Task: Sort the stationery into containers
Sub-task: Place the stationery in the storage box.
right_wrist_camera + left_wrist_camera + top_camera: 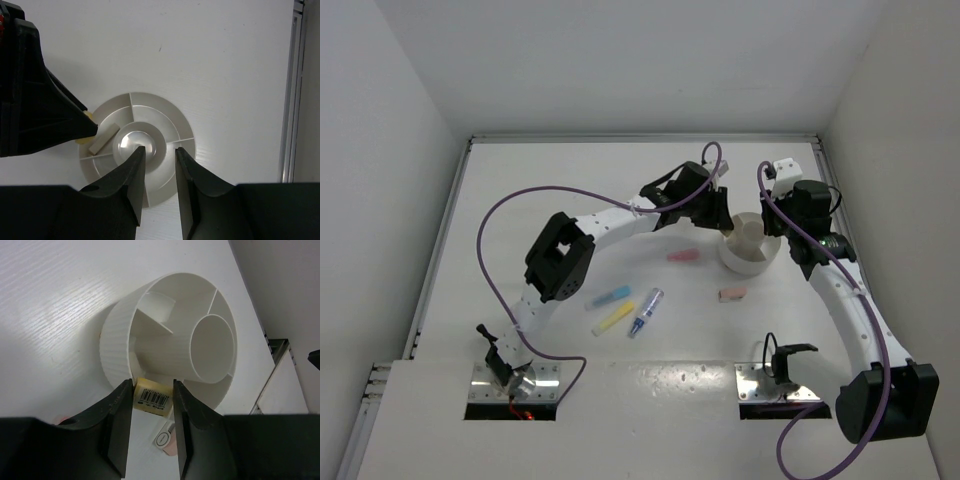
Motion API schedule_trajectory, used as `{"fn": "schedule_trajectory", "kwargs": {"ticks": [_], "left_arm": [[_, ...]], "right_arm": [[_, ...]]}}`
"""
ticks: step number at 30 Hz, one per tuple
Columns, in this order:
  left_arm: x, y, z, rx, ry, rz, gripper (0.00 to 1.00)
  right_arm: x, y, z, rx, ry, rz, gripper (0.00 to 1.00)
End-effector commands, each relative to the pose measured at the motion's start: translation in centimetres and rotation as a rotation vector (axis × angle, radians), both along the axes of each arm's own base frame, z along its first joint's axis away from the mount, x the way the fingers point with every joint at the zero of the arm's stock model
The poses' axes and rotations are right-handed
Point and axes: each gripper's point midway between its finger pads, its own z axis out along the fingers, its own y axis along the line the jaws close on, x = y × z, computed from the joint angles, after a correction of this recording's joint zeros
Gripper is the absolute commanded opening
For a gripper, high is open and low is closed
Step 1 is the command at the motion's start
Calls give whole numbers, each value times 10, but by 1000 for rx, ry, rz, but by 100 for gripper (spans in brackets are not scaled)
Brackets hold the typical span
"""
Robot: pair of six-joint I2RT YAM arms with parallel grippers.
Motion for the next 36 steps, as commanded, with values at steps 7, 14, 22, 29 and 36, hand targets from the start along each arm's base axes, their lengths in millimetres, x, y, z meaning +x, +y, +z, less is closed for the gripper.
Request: {"fn": "schedule_trajectory", "kwargs": {"ticks": [7, 14, 22, 29, 36], "left_arm": [[10, -13, 47, -124, -89, -16, 14], [12, -22, 30, -123, -48, -33, 26], [18, -27, 35, -136, -65, -27, 41], [26, -21, 32, -120, -65, 3, 54], [39, -10, 51, -128, -106, 44, 32]], "right_arm": [[8, -2, 24, -6, -67, -5, 31], [8, -2, 24, -6, -67, -5, 31], [8, -2, 24, -6, -67, -5, 31], [8, -2, 24, -6, -67, -5, 31], [8, -2, 24, -6, -67, -5, 31]]}}
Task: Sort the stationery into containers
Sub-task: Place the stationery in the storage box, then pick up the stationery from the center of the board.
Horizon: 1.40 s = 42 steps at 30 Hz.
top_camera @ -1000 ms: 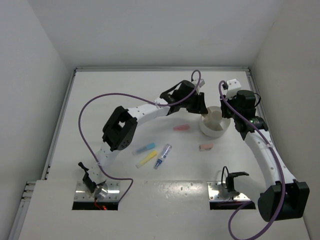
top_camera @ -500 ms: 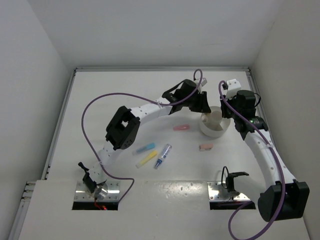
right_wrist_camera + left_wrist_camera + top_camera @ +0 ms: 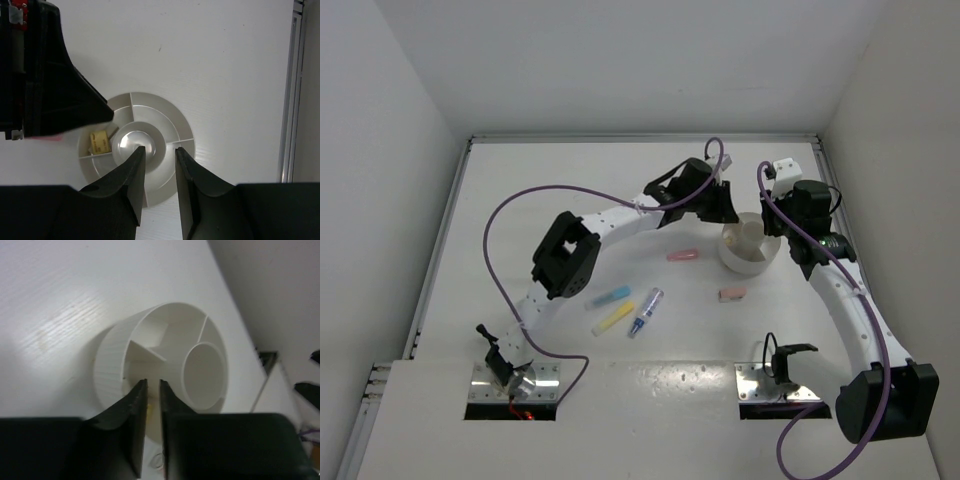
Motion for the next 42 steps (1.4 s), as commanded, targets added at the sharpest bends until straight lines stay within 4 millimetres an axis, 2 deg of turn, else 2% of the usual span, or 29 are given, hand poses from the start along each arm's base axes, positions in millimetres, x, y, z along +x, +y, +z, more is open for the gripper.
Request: {"fn": "schedule_trajectory", "kwargs": {"ticks": [1, 2, 4, 5, 6, 7, 9, 10, 11, 12, 13, 15, 16, 18, 19, 20, 21, 22, 23, 24, 26, 28, 31, 32, 34, 35, 36, 40, 42], "left_arm": [[22, 13, 68, -75, -124, 66, 14], [20, 22, 65, -53, -121, 94, 0], [34, 56, 69, 14, -154, 282, 0], [30, 83, 83, 43, -122, 402, 0], [33, 113, 63, 143, -118, 567, 0], [25, 124, 58, 169, -98, 625, 9], [10, 156, 40, 185, 20, 788, 43], [4, 160, 31, 183, 65, 816, 66], [-4, 165, 19, 202, 125, 838, 71], [-8, 162, 17, 169, 187, 861, 74], [-13, 159, 0, 185, 247, 862, 78], [-18, 153, -12, 177, 331, 883, 78], [-16, 146, -6, 159, 359, 893, 80], [-19, 137, -27, 205, 404, 897, 80], [-18, 118, -14, 171, 408, 846, 80], [-18, 106, -11, 176, 383, 811, 74], [-17, 106, -30, 275, 349, 762, 66], [-8, 89, -9, 248, 285, 708, 55], [-8, 85, -10, 275, 262, 656, 36], [-7, 83, -11, 305, 220, 605, 29], [-2, 91, -12, 429, 57, 466, 26], [-4, 97, -8, 521, -129, 257, 26], [-17, 125, -4, 620, -311, 92, 45], [-26, 138, -17, 670, -316, 52, 51], [-27, 143, -14, 668, -352, -47, 62], [-38, 146, -23, 700, -390, -183, 66], [-48, 138, -24, 678, -406, -250, 70], [-60, 135, -58, 770, -419, -342, 70], [-60, 124, -59, 757, -438, -363, 70]], "right_arm": [[8, -2, 24, -3, -68, -7, 31], [8, -2, 24, -3, -68, -7, 31], [7, -2, 20, -3, -58, -7, 22], [7, -2, 20, -3, -58, -7, 21], [8, -3, 22, -11, -68, -2, 21], [8, -3, 22, -11, -68, -2, 21], [8, -3, 22, -11, -68, -2, 21], [8, -3, 22, -11, -68, -2, 21], [8, -3, 22, -11, -68, -2, 22], [8, -3, 22, -11, -68, -2, 22], [8, -3, 22, -11, -68, -2, 23], [8, -3, 22, -11, -68, -2, 24], [8, -3, 22, -11, -68, -2, 24], [8, -3, 22, -11, -68, -2, 24], [8, -3, 22, -11, -68, -2, 24], [8, -3, 22, -11, -68, -2, 24], [8, -3, 22, -11, -68, -2, 24], [8, -3, 22, -11, -68, -2, 24], [8, -3, 22, -11, -68, -2, 24], [8, -3, 22, -11, -68, -2, 24], [8, -3, 22, -11, -68, -2, 24], [8, -3, 22, -11, -68, -2, 24], [7, -3, 25, -10, -79, -2, 24], [7, -3, 25, -10, -79, -2, 24], [7, -3, 25, -10, -79, -2, 26], [7, -1, 25, -6, -79, 6, 26], [7, -1, 25, -6, -79, 6, 26], [8, -1, 22, -6, -69, 6, 26], [8, -1, 22, -6, -69, 6, 26]]}}
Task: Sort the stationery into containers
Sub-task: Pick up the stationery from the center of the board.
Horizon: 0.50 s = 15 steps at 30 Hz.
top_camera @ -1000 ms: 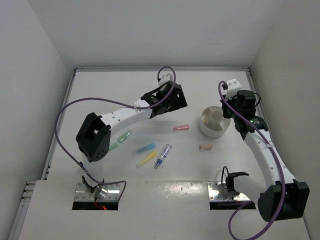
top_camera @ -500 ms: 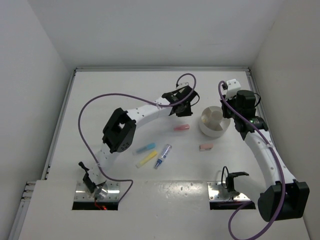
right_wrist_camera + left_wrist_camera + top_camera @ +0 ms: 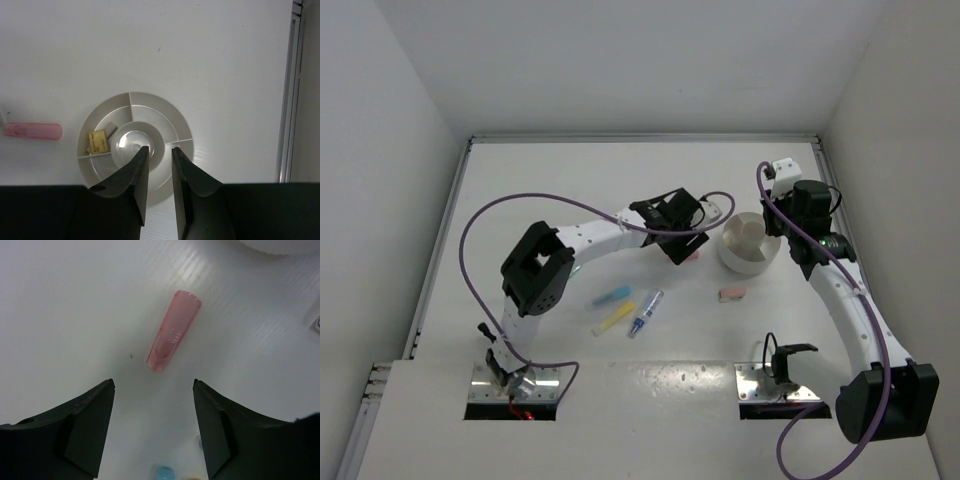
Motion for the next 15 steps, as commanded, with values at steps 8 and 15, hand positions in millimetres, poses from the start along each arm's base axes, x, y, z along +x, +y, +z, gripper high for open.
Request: {"fn": "schedule_trajectory", "kwargs": {"ticks": [8, 15], "left_arm": [[3, -51, -5, -19, -60, -230, 64], [16, -49, -23, -6, -36, -212, 59]], "right_arm": [[8, -2, 22, -1, -67, -8, 26], [8, -2, 22, -1, -67, -8, 26]]}}
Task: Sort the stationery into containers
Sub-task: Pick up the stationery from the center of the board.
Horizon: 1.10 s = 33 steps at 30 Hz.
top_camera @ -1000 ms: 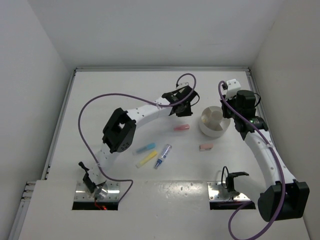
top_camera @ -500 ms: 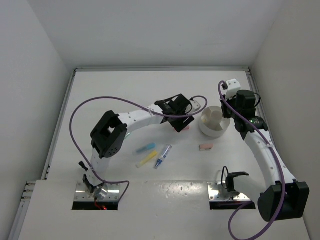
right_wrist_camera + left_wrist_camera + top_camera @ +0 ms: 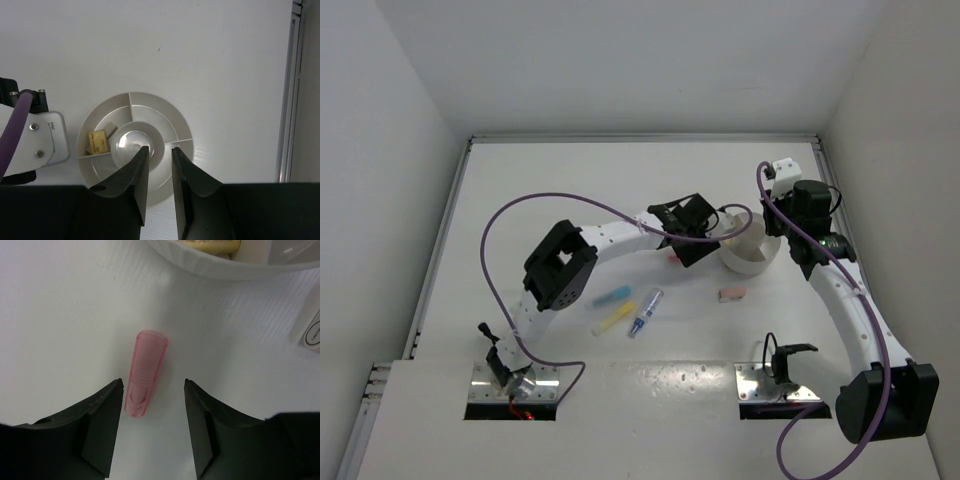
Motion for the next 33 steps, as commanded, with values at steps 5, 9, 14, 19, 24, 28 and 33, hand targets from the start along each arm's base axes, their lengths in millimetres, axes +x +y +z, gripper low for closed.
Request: {"fn": "schedule_trajectory", "kwargs": {"ticks": [5, 9, 14, 19, 24, 28, 33], "left_arm": [[16, -7, -1, -56, 18, -26, 55], [22, -5, -5, -76, 37, -25, 55], [21, -10, -8, -96, 48, -30, 55], [20, -12, -17, -96, 65, -27, 43], [19, -8, -26, -80, 76, -14, 30], [20, -7, -28, -78, 74, 0, 33], [22, -1, -32, -54, 62, 19, 38]], "right_arm": [[8, -2, 22, -1, -68, -8, 26], [8, -2, 22, -1, -68, -8, 26], [8, -4, 22, -5, -68, -16, 26], [8, -4, 22, -5, -68, -16, 26], [9, -4, 19, -6, -59, -16, 26], [9, -4, 19, -6, -59, -16, 26], [9, -4, 19, -6, -59, -16, 26]]}}
